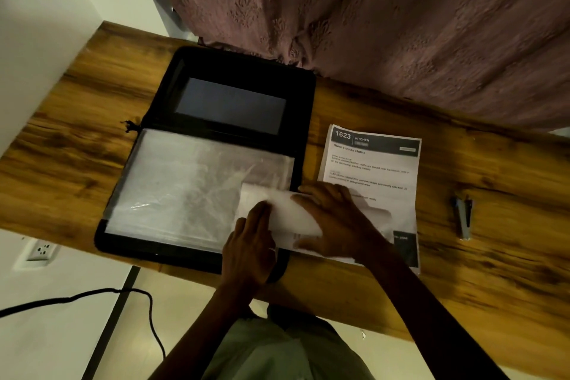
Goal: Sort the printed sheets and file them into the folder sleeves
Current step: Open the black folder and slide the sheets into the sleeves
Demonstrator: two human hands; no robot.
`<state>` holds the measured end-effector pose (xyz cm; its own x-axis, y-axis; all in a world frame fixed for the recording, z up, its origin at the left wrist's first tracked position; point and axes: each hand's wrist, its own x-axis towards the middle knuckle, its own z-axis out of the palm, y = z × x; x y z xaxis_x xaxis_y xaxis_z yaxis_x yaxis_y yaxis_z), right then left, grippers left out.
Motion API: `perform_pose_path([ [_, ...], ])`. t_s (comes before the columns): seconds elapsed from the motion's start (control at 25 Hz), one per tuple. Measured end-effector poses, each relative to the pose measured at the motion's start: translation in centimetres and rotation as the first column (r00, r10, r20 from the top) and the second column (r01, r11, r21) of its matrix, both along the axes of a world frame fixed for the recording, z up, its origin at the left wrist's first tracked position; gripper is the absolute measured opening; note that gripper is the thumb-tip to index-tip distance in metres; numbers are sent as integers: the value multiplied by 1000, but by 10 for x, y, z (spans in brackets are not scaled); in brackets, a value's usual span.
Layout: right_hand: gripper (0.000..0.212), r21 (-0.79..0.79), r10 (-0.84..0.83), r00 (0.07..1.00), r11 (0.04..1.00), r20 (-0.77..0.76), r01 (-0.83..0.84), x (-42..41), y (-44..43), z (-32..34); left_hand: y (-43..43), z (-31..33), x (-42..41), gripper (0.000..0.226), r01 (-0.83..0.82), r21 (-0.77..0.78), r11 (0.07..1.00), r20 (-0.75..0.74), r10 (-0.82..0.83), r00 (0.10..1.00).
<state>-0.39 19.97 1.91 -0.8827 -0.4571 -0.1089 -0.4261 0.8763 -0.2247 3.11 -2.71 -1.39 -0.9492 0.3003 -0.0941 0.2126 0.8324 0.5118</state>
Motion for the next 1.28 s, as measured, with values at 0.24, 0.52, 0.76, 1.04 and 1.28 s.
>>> perform_pose_path([
  [0.24,64,18,44,978,999,-204,-42,2,7,-19,2,2,1,85,-5,4,1000,-11,5,1000],
  [0.52,28,22,-143,989,990,44,142,-69,6,17,14,6,0,95,-88,6,996,-34,88,996],
  [0.76,42,5,-192,917,979,350,204,-107,1,0,13,9,-3,91,-59,-16,998,-45,58,997],
  [1.04,38,-149,-128,984,983,-127,109,-95,-14,-20,14,14,-13,81,-43,-12,999,-75,42,996],
  [1.28,31,-15,-171,984,985,-44,171,-108,-18,-13,19,20,-17,68,-12,30,999,-152,17,988],
])
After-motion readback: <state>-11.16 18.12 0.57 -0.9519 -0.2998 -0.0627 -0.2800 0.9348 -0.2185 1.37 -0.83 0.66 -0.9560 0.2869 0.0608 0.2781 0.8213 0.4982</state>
